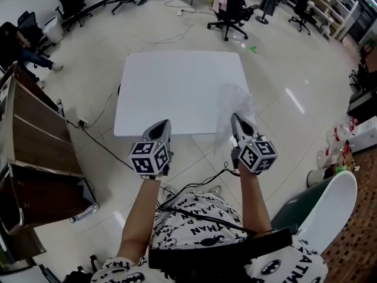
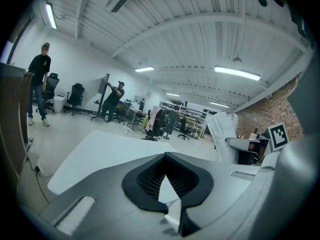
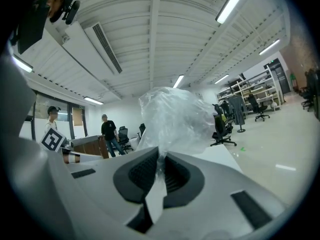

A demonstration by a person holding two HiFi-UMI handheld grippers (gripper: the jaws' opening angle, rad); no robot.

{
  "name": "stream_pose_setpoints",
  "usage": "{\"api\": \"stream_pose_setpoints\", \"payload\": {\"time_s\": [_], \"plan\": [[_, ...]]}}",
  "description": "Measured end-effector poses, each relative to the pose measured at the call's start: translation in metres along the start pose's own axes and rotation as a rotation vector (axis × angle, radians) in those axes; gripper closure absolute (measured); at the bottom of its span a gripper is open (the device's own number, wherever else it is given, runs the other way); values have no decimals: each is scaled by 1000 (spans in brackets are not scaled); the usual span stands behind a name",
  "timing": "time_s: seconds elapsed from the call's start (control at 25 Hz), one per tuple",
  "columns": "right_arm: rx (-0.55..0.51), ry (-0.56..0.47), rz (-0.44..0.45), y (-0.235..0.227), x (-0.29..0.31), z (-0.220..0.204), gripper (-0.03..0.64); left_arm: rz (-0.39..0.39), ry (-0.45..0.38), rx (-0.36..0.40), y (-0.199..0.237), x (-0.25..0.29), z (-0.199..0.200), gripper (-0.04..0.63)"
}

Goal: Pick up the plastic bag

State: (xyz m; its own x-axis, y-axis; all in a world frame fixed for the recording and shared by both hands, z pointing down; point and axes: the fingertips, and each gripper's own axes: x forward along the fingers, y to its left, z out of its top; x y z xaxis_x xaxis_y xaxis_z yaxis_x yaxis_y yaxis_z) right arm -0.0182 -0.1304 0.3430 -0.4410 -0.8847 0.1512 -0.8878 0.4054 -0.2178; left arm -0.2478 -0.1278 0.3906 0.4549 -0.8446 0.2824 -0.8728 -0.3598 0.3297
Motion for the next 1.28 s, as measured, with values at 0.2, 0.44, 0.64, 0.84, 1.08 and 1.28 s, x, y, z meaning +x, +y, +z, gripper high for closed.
{"api": "stream_pose_setpoints", "payload": {"time_s": [0.2,0.44,0.64,0.84,1.08,1.28], "plan": [[2,-1,-110,-60,-18,5,606,-23,27,-8,17,-9,-11,592],[-130,-34,-244,-125,-34,72,604,-39,70,-4,41,-16,-18,594],[-329,46,-146,-133,19,122,604,7,83,-44,54,-7,-29,594],[-475,204,71,-127,112,70,604,54,97,-79,57,16,-36,594],[-618,438,429,-43,217,-65,604,180,108,-126,77,15,-43,594],[-775,553,678,43,259,-165,604,256,141,-164,98,12,-62,594]]}}
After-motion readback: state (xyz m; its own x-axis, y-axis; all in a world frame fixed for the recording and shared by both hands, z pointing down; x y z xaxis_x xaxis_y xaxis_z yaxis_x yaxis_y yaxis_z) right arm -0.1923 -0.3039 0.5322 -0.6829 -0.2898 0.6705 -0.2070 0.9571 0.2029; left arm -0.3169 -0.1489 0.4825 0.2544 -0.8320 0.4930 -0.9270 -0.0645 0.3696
